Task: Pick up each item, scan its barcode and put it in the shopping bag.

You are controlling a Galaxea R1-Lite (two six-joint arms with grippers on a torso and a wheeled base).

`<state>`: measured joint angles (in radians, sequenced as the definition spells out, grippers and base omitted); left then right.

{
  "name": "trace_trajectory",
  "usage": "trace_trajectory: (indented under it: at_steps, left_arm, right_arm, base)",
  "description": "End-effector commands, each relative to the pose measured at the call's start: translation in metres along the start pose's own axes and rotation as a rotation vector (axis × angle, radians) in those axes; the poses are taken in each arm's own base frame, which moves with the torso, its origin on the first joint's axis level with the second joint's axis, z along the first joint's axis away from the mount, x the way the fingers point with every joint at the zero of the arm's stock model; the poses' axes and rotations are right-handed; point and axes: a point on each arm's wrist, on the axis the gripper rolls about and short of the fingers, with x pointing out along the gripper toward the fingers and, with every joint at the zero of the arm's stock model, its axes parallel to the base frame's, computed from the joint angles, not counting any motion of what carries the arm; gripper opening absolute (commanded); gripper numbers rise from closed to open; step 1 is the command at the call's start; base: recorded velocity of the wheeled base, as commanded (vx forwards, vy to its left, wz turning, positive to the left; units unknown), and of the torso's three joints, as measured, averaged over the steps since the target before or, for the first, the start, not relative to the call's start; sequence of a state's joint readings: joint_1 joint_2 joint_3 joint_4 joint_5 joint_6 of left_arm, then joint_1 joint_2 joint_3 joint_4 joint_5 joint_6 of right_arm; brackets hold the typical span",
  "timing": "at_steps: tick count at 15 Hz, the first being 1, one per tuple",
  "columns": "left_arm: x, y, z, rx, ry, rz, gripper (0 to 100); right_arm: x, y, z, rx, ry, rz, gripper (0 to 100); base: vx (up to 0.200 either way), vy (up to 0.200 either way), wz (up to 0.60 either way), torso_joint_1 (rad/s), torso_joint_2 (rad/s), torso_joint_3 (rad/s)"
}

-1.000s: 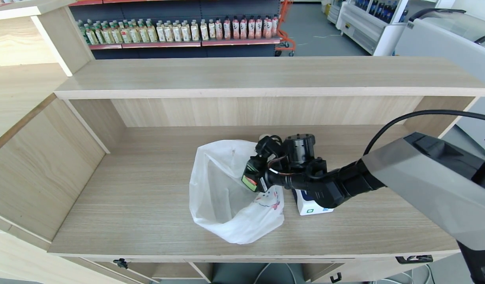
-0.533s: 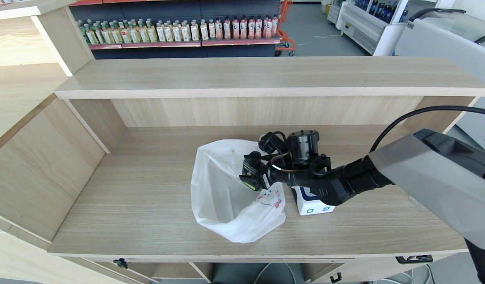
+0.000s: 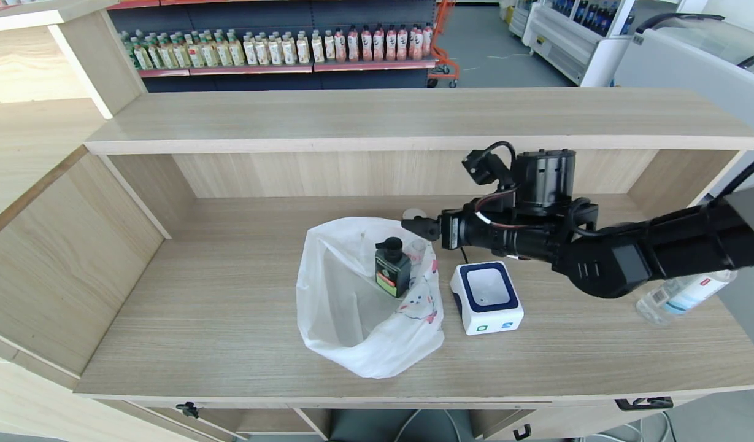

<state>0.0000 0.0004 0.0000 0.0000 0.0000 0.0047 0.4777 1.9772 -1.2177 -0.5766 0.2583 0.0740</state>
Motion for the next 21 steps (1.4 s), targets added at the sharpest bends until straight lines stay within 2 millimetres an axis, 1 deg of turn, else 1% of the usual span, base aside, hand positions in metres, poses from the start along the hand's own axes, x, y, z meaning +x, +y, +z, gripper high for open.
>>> trace_trajectory:
  at_steps: [1, 3, 4, 5, 6, 7, 8, 9, 10, 11, 13, 16, 17, 18, 21]
  left_arm:
    - [0.000, 0.000, 0.000, 0.000, 0.000, 0.000, 100]
    - [0.000, 0.000, 0.000, 0.000, 0.000, 0.000, 100]
    - [0.000, 0.000, 0.000, 0.000, 0.000, 0.000, 100]
    - [0.000, 0.000, 0.000, 0.000, 0.000, 0.000, 100]
    - [0.000, 0.000, 0.000, 0.000, 0.000, 0.000, 100]
    - [0.000, 0.000, 0.000, 0.000, 0.000, 0.000, 100]
    - [0.000, 0.000, 0.000, 0.000, 0.000, 0.000, 100]
    - [0.000, 0.000, 0.000, 0.000, 0.000, 0.000, 100]
    - [0.000, 0.000, 0.000, 0.000, 0.000, 0.000, 100]
    - [0.000, 0.000, 0.000, 0.000, 0.000, 0.000, 100]
    - [0.000, 0.000, 0.000, 0.000, 0.000, 0.000, 100]
    - [0.000, 0.000, 0.000, -0.002, -0.002, 0.000, 100]
    - [0.000, 0.000, 0.000, -0.002, -0.002, 0.000, 100]
    - [0.000, 0.000, 0.000, -0.002, 0.000, 0.000, 100]
    - [0.000, 0.000, 0.000, 0.000, 0.000, 0.000, 100]
  right_arm:
    - [-0.072, -0.002, 0.043, 0.048, -0.118, -0.071, 100]
    - [-0.141, -0.003, 0.057, 0.054, -0.099, -0.172, 100]
    - [-0.160, -0.003, 0.060, 0.043, -0.084, -0.204, 100]
    - [-0.203, -0.005, 0.067, 0.006, -0.066, -0.296, 100]
    - [-0.221, -0.006, 0.069, -0.002, -0.080, -0.345, 100]
    - [-0.242, -0.008, 0.066, -0.008, -0.098, -0.410, 100]
    - [-0.255, -0.009, 0.062, -0.026, -0.102, -0.455, 100]
    - [-0.269, -0.008, 0.053, -0.043, -0.098, -0.504, 100]
    - [-0.277, -0.007, 0.047, -0.046, -0.092, -0.531, 100]
    - [-0.287, -0.003, 0.037, -0.041, -0.083, -0.564, 100]
    - [-0.301, 0.005, 0.023, -0.036, -0.050, -0.598, 100]
    - [-0.312, 0.015, 0.013, -0.026, -0.033, -0.608, 100]
    - [-0.313, 0.015, 0.012, -0.023, -0.031, -0.621, 100]
    - [-0.317, 0.017, 0.006, -0.017, -0.024, -0.671, 100]
    - [-0.323, 0.021, -0.002, -0.012, -0.022, -0.698, 100]
  base:
    - [0.000, 0.000, 0.00, 0.000, 0.00, 0.000]
    - [0.000, 0.000, 0.00, 0.000, 0.00, 0.000]
    - [0.000, 0.000, 0.00, 0.000, 0.00, 0.000]
    - [0.000, 0.000, 0.00, 0.000, 0.00, 0.000]
    - [0.000, 0.000, 0.00, 0.000, 0.00, 0.000]
    - [0.000, 0.000, 0.00, 0.000, 0.00, 0.000]
    - [0.000, 0.000, 0.00, 0.000, 0.00, 0.000]
    - [0.000, 0.000, 0.00, 0.000, 0.00, 0.000]
    - [0.000, 0.000, 0.00, 0.000, 0.00, 0.000]
    - [0.000, 0.000, 0.00, 0.000, 0.00, 0.000]
    - [0.000, 0.000, 0.00, 0.000, 0.00, 0.000]
    - [0.000, 0.000, 0.00, 0.000, 0.00, 0.000]
    - [0.000, 0.000, 0.00, 0.000, 0.00, 0.000]
    - [0.000, 0.000, 0.00, 0.000, 0.00, 0.000]
    - [0.000, -0.200, 0.00, -0.004, 0.00, 0.004]
